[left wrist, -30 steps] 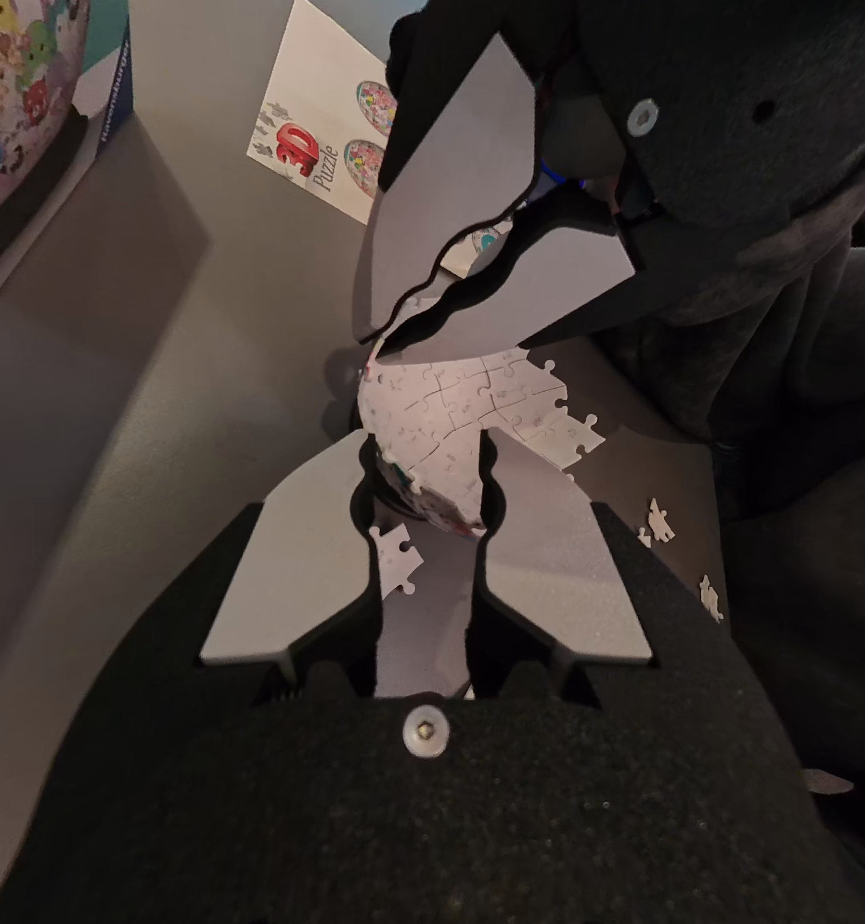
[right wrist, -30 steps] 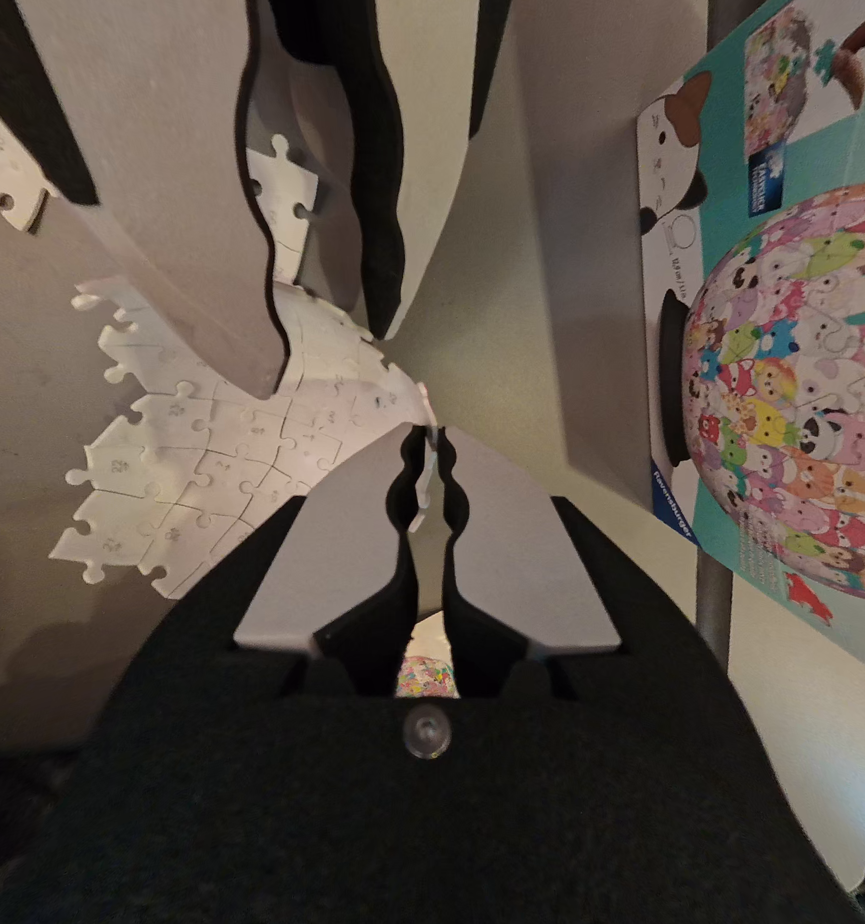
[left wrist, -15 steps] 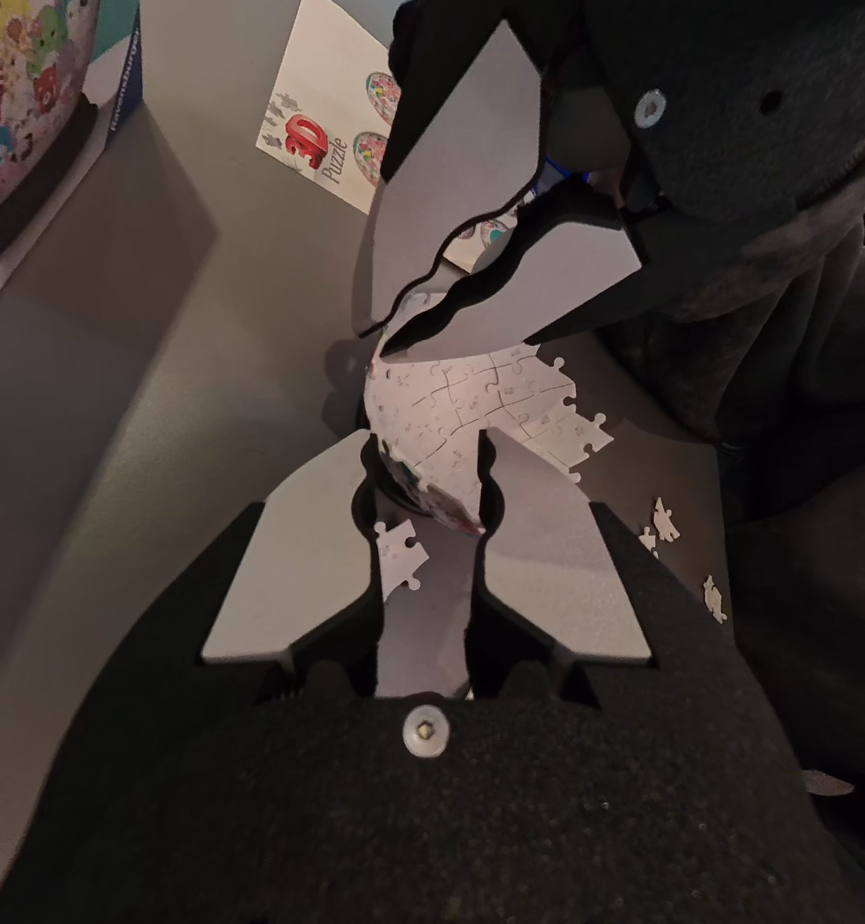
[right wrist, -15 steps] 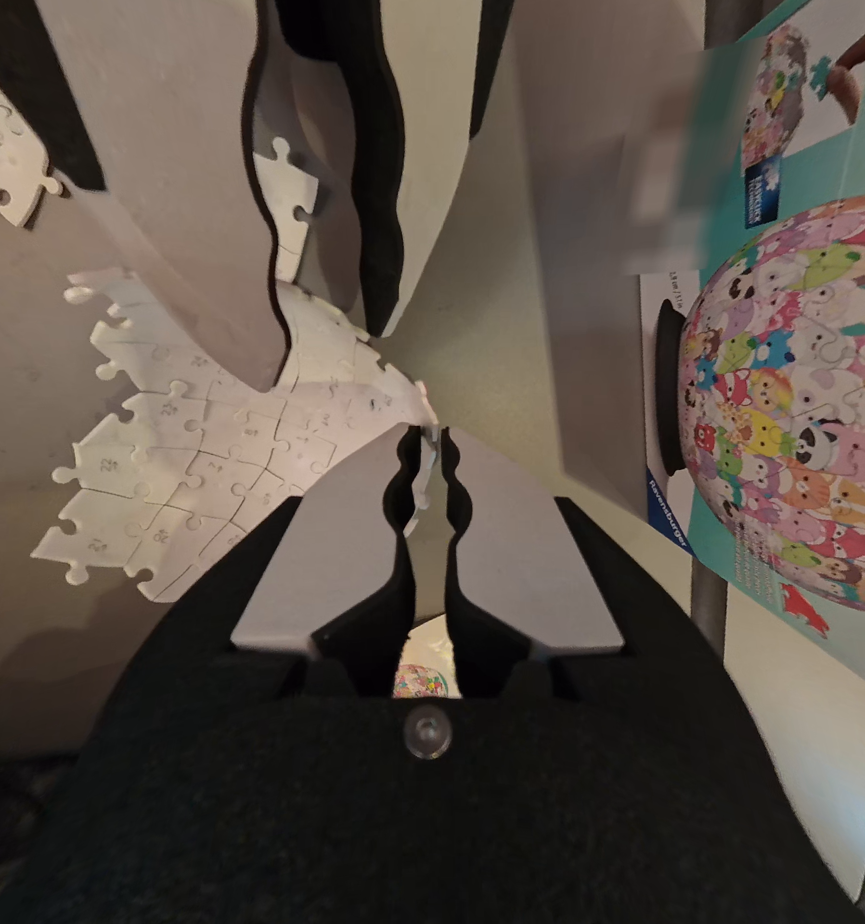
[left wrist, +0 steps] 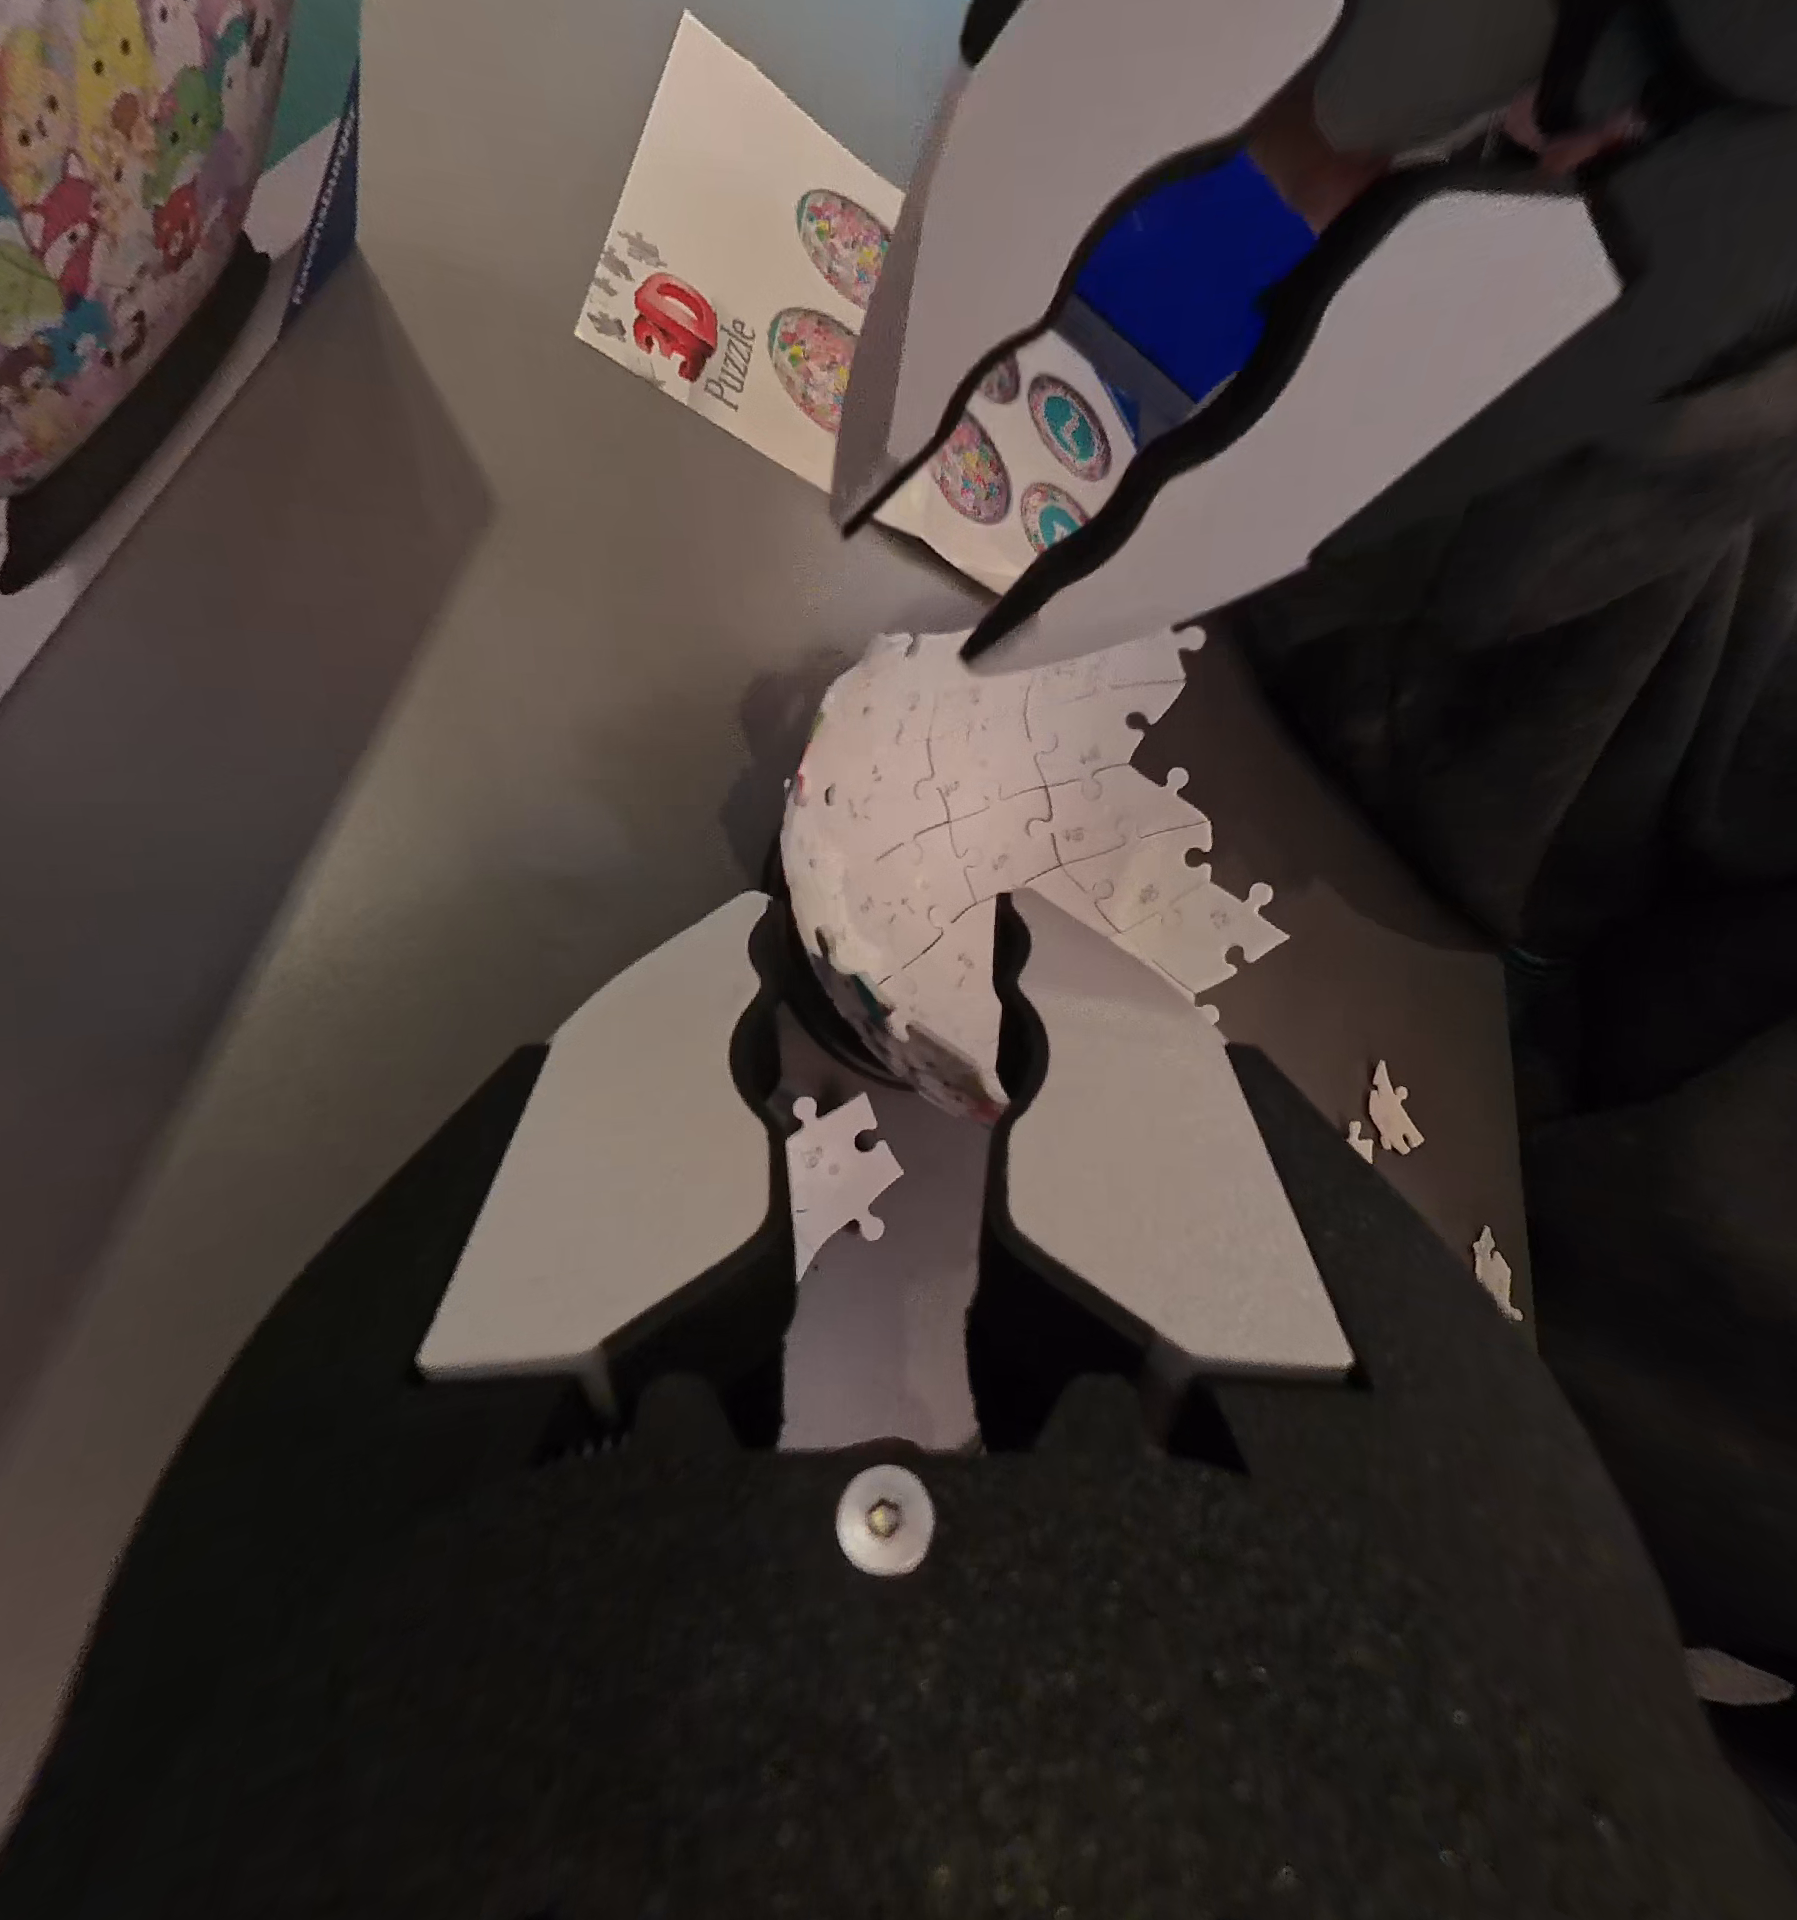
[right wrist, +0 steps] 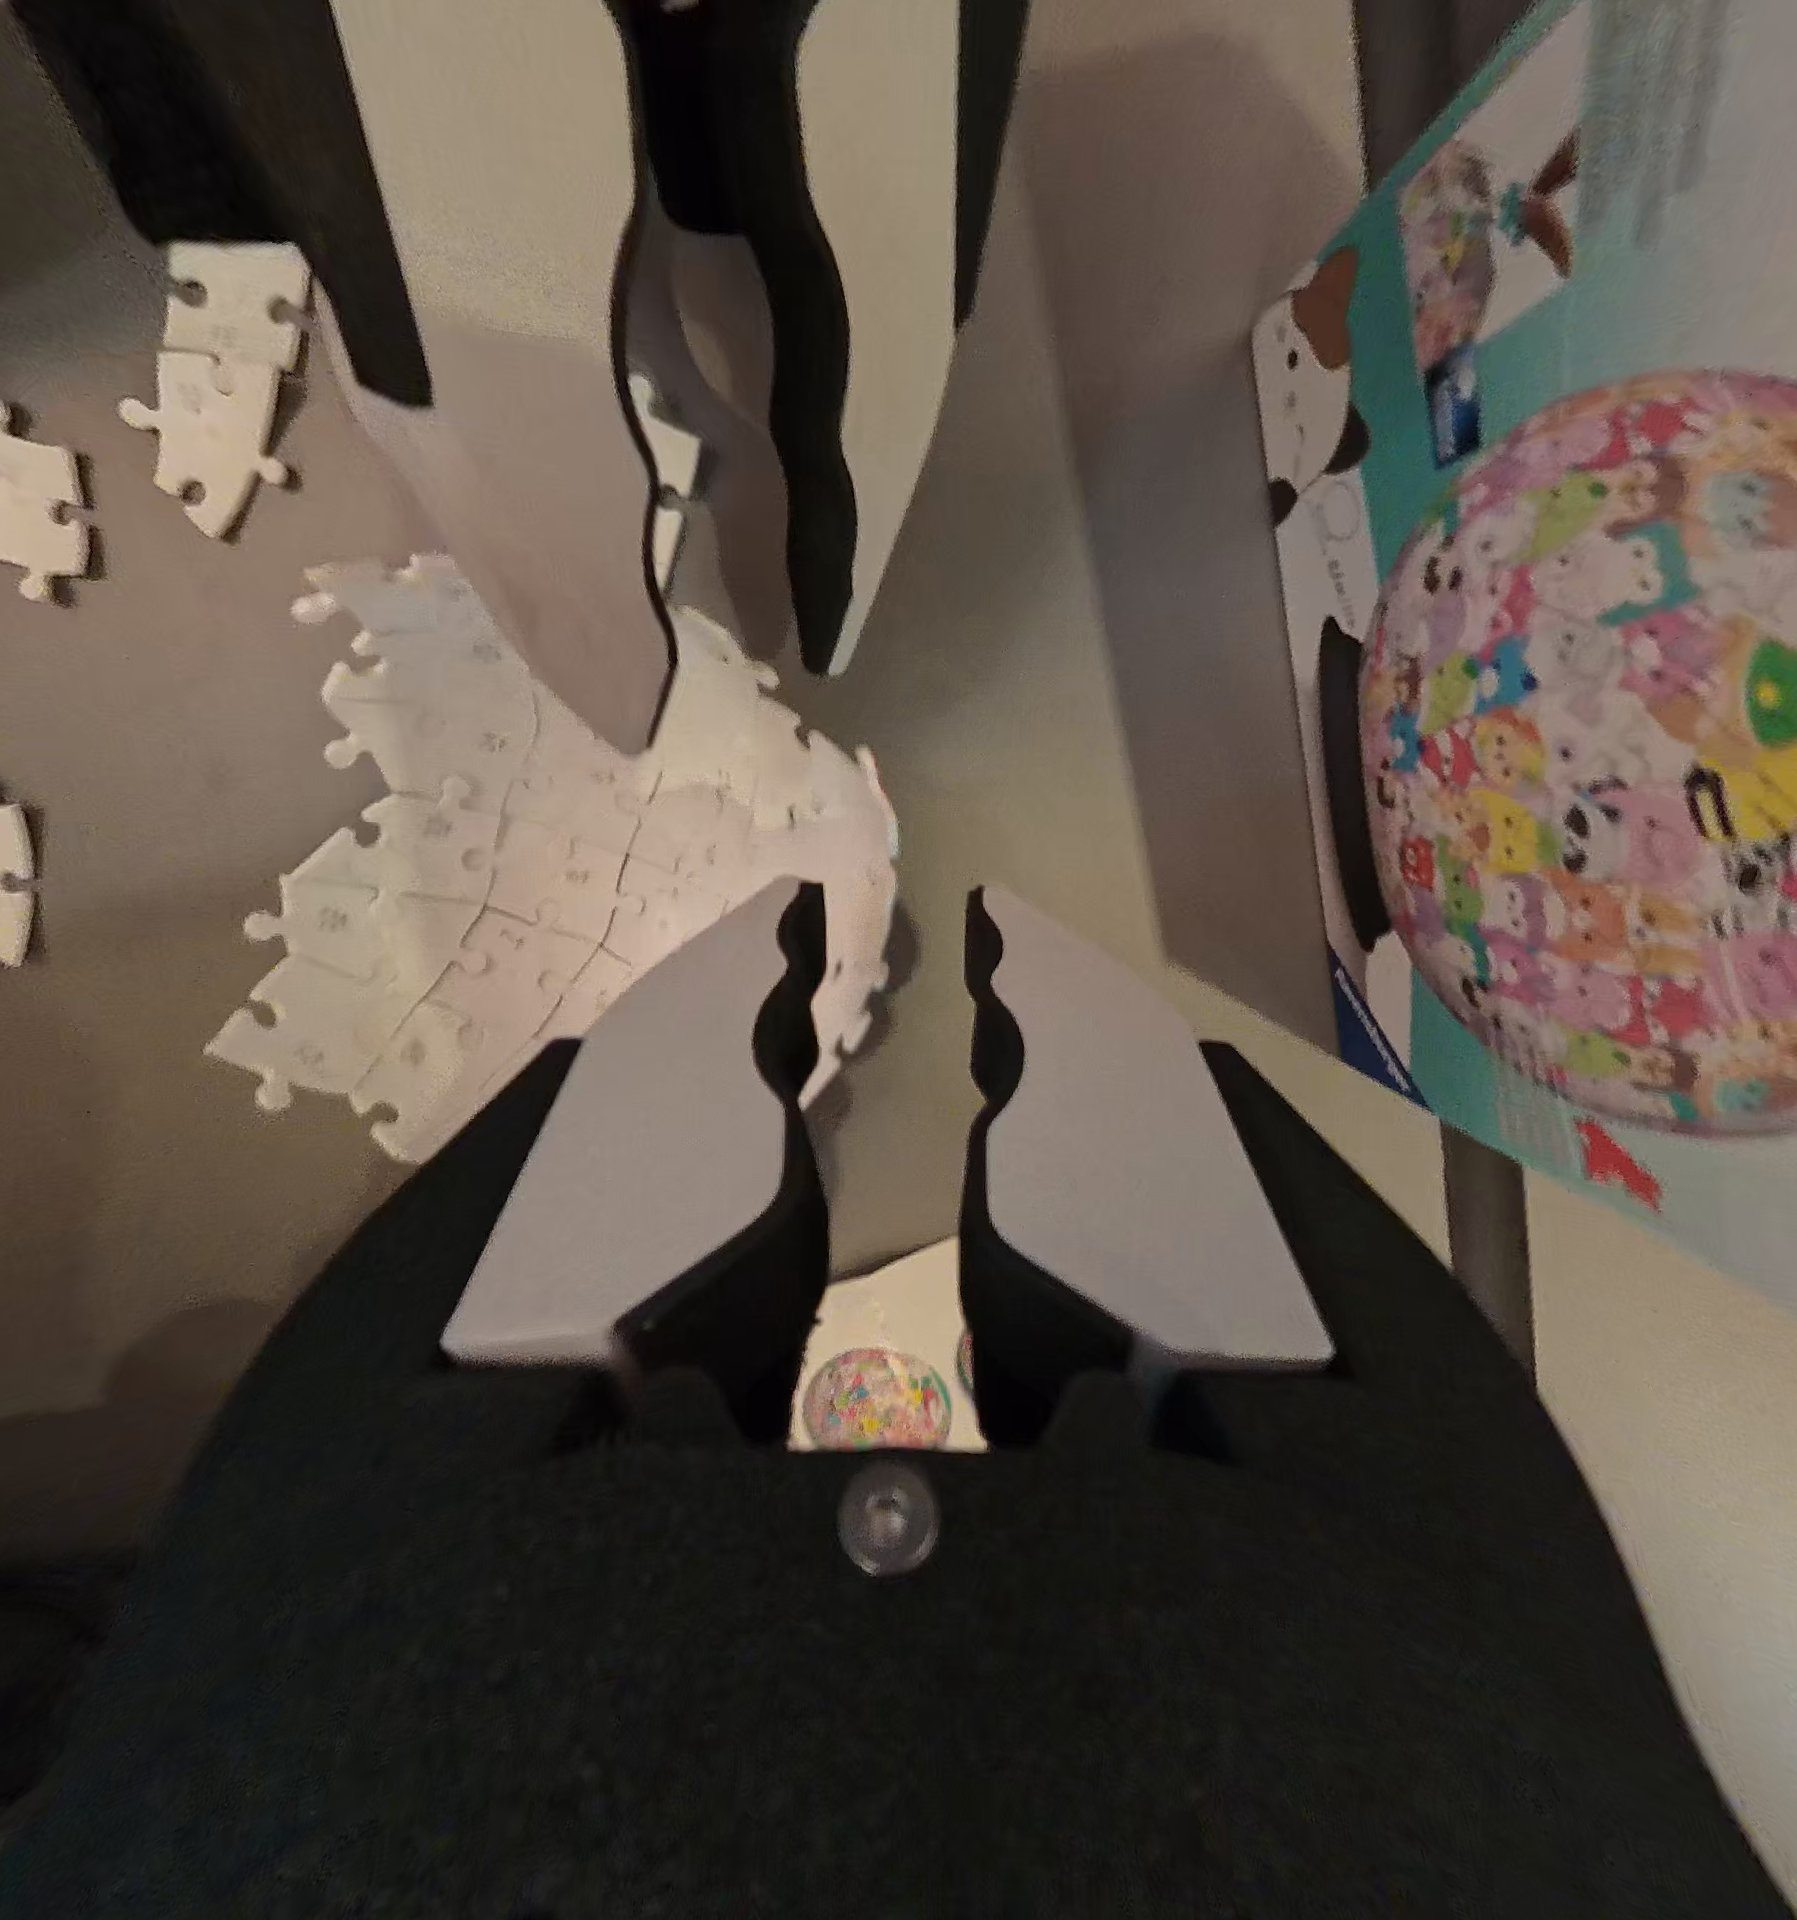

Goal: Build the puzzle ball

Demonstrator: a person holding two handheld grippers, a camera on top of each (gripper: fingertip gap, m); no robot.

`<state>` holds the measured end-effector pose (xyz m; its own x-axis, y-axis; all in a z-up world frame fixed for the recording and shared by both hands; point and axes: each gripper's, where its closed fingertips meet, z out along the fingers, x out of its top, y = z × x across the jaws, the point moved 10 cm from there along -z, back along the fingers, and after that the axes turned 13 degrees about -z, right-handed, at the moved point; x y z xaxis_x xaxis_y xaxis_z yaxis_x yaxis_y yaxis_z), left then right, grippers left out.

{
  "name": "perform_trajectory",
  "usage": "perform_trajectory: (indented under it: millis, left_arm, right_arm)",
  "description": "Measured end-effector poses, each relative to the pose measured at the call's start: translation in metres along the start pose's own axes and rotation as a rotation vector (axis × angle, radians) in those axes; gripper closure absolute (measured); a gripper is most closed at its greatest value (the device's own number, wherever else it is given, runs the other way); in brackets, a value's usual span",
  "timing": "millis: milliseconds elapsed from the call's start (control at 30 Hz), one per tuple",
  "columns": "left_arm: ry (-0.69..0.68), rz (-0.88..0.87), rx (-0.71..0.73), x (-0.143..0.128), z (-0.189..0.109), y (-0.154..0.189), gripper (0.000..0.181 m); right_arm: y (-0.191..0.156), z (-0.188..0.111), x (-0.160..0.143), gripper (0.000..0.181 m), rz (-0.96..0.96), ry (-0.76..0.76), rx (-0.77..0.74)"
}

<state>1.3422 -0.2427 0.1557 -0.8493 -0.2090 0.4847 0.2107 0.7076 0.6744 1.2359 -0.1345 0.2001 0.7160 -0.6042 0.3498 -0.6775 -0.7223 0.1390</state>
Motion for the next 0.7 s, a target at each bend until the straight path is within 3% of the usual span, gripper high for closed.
perform_trajectory:
  millis: [100, 233, 700]
  left_arm:
    - [-0.005, 0.003, 0.009, 0.0, 0.001, 0.0, 0.143]
    - [-0.009, 0.001, 0.012, 0.0, 0.002, 0.0, 0.143]
    - [-0.033, 0.009, 0.025, -0.001, 0.008, 0.0, 0.143]
  right_arm:
    - [0.001, -0.008, -0.02, 0.154, 0.112, -0.011, 0.104]
    - [0.003, 0.007, -0.036, 0.16, 0.166, -0.063, 0.216]
    - [0.007, 0.022, -0.031, 0.177, 0.154, -0.024, 0.238]
